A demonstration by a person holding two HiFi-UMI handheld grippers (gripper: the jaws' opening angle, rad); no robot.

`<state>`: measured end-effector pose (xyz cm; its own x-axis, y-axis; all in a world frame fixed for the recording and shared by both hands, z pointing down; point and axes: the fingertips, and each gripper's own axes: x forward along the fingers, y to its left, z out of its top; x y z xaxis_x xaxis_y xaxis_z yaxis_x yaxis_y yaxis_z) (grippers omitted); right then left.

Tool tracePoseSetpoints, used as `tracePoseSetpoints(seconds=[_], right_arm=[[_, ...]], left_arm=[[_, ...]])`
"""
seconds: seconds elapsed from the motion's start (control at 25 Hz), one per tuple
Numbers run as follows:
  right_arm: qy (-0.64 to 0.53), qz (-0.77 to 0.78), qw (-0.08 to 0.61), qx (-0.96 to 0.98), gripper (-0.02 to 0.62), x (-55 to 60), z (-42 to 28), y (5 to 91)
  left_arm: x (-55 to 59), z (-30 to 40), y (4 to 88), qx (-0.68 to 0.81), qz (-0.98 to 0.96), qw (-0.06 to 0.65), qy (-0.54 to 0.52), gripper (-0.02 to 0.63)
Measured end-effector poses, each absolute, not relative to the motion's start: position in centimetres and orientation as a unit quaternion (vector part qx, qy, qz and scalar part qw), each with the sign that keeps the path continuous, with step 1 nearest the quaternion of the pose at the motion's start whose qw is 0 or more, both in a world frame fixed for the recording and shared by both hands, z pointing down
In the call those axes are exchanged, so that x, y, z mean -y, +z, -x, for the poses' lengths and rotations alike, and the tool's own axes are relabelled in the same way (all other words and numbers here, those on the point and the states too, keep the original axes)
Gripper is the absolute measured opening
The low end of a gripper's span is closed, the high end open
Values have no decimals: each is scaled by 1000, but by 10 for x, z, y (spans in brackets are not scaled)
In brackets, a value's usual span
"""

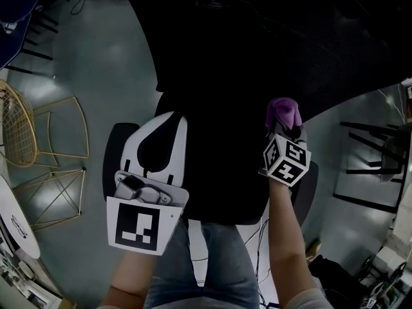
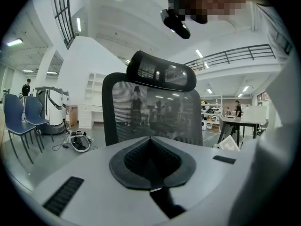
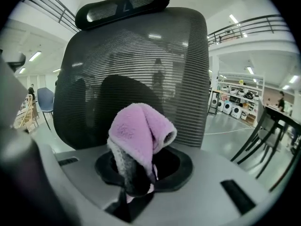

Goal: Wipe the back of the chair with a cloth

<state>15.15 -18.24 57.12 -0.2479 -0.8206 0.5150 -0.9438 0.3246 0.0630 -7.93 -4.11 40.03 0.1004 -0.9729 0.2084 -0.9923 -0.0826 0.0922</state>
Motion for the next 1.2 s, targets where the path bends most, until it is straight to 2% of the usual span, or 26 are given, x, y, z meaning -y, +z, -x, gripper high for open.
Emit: tracePoseSetpoints(seconds=[1.2], right_arm=[[122, -451, 247, 849, 95, 142, 50, 575]], left_arm=[[16, 155, 407, 677, -725, 123, 39, 12]])
